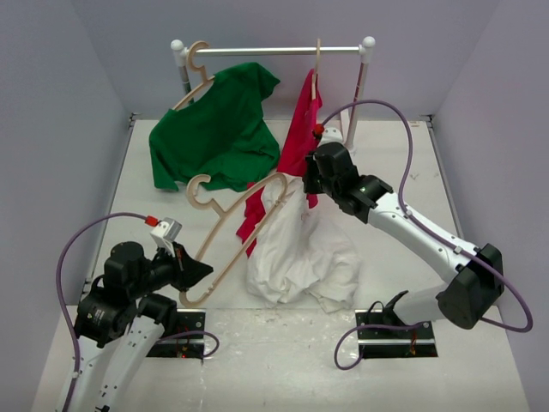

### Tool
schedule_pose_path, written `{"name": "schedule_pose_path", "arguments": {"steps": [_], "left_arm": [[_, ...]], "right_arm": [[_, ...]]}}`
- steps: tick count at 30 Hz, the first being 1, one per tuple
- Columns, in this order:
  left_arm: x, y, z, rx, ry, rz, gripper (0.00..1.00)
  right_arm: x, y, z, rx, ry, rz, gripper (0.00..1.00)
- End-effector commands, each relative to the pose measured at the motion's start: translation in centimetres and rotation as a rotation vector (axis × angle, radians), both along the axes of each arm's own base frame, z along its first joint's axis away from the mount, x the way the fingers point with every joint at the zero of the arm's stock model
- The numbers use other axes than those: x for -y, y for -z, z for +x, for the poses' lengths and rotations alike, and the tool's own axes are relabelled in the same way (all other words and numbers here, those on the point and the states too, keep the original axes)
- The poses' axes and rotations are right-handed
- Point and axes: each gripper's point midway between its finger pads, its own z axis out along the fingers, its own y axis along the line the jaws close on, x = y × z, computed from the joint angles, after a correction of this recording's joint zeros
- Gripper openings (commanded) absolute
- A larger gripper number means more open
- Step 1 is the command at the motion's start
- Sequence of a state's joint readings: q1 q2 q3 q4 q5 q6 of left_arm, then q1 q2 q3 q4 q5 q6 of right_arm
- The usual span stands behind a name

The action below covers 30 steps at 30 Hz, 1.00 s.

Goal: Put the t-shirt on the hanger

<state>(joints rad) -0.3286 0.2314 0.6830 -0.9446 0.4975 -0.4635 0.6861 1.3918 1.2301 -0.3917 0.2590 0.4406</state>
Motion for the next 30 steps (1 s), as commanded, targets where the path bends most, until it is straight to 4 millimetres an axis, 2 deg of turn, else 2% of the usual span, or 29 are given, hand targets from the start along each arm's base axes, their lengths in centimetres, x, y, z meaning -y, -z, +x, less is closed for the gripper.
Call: {"name": "schedule_pose_path", "arguments": {"steps": [1,6,10,11,12,16,17,20,22,25,30], "left_arm": [[0.6,-1.0,-1.1,0.001,0.045,-0.044,0.00],[0.9,-2.7,-2.2,0.044,0.087,-0.078,0.00],[0.7,-1.6,-2.6,0.013,0.090,-0.065,0.00],[0.8,-1.4,-2.7,0.008,0.092,-0.065,0.00],[0.7,-1.3,-2.8,0.011,0.092,-0.064,0.00],[-0.2,0.3,-2.3,-0.020,0.039,-0.005,0.00],[-0.2,0.4,-2.2,-0.021,0.038,-0.006,0.00],[-0.4,0.3,-1.6,-0.016,0.012,0.002,0.00],[-0.9,-0.4,-0.7,0.003,-0.037,0.022,0.00],[-1.1,-2.5,0.6,0.069,-0.079,0.013,0.00],[-0.1,-4.4,1.6,0.103,-0.054,-0.044,0.00]], "right_arm": [[-1.0,-3.2,0.8,0.078,-0.029,0.062,0.00],[-1.2,-2.3,1.6,0.058,-0.014,0.035,0.00],[-1.3,-2.8,2.5,0.062,0.015,0.022,0.00],[-1.2,-2.2,2.6,0.049,0.016,0.011,0.00],[-1.5,-2.9,2.8,0.055,0.016,0.014,0.00],[-2.4,-3.7,2.3,0.059,-0.028,0.054,0.00],[-2.7,-5.0,1.8,0.084,-0.048,0.090,0.00],[-3.6,-5.9,0.5,0.095,-0.115,0.128,0.00],[-4.4,-6.2,-1.0,0.094,-0.164,0.138,0.00],[-6.0,-6.4,-3.5,0.093,-0.245,0.168,0.00],[-9.3,-7.3,-7.2,0.085,-0.387,0.238,0.00]]}}
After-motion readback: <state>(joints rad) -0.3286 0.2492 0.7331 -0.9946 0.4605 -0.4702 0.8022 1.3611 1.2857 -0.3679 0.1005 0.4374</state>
